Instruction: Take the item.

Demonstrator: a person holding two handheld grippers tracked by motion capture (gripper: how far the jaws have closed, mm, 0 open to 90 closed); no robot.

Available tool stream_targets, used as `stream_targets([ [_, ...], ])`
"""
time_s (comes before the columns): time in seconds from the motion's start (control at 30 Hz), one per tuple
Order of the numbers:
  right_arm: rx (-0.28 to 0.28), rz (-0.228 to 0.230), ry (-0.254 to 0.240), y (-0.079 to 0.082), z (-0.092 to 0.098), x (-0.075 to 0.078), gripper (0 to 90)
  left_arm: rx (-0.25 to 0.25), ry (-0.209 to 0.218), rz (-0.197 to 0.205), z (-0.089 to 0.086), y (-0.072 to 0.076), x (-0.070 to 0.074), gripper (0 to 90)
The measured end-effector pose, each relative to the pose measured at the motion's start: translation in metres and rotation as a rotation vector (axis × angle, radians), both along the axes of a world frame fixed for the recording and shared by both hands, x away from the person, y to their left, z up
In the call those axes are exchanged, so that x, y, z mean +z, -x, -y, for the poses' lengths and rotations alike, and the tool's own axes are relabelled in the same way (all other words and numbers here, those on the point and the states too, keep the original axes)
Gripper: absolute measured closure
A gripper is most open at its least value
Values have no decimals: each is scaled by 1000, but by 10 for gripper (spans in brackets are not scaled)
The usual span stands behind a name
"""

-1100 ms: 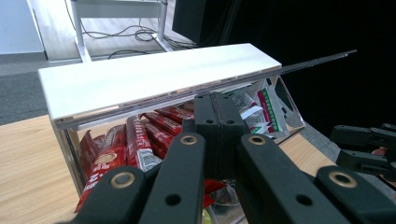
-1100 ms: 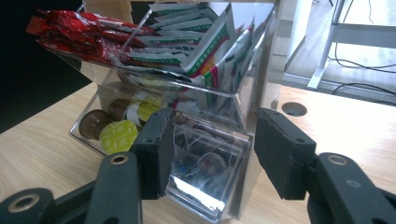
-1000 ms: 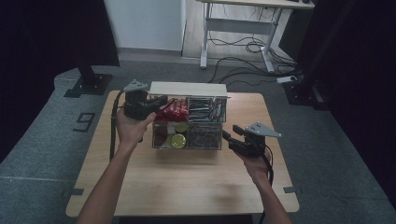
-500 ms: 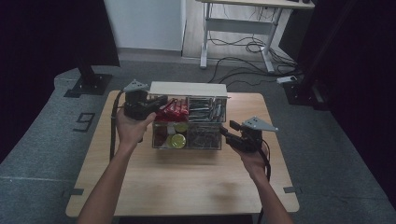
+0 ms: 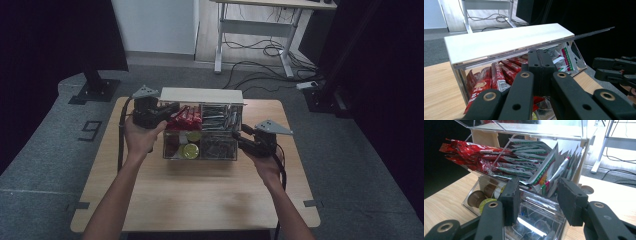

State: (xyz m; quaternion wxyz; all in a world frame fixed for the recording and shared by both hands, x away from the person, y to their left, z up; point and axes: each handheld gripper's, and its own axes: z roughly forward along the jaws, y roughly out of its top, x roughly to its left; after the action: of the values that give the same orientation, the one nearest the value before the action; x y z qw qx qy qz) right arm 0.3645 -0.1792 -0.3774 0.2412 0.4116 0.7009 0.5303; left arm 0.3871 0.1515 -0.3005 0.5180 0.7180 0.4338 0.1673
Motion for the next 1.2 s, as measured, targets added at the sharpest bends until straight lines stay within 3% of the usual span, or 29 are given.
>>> stream_targets([
  [1.2, 1, -2, 31, -22, -20, 6, 557, -6, 6, 1, 2, 0, -1, 900],
])
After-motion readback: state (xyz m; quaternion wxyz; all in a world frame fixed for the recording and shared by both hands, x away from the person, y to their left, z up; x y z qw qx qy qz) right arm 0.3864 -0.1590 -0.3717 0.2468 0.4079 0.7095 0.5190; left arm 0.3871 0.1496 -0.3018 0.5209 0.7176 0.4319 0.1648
